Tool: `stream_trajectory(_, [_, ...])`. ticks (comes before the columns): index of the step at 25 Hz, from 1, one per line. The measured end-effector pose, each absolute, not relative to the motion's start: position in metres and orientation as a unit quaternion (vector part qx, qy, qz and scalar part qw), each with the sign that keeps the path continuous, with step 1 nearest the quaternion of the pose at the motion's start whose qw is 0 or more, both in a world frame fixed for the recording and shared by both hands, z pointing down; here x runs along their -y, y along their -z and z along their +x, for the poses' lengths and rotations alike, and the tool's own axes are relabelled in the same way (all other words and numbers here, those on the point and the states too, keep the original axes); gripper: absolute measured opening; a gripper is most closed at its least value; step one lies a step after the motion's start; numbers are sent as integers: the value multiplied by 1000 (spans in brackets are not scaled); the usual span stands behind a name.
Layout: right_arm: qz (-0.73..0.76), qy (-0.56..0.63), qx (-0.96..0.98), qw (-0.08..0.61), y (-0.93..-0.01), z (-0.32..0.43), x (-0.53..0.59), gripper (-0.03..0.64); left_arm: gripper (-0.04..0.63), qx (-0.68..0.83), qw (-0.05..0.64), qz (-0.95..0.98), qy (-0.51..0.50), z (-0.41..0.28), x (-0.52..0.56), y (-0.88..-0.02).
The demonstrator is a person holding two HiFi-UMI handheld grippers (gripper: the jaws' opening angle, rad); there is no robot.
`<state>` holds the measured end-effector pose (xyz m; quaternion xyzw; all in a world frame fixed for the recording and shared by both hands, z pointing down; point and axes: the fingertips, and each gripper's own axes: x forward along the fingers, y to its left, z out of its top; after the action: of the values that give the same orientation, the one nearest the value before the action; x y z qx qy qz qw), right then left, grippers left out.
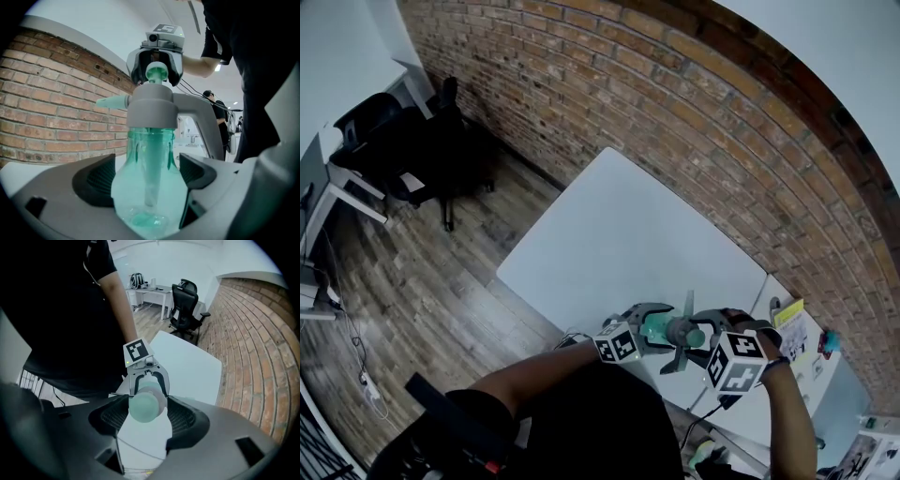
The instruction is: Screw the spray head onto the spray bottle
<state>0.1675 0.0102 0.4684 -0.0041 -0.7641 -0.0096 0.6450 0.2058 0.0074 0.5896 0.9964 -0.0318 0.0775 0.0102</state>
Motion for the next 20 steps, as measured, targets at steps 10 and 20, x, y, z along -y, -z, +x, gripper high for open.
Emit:
stream_trajectory(10, [-118, 122, 716, 677, -479, 173, -13, 259, 417, 32, 11, 996, -78, 207, -6, -589])
stream_trajectory(20, [-161, 176, 681, 692, -491, 177, -10, 259, 417, 35, 12, 996, -79, 206, -6, -589])
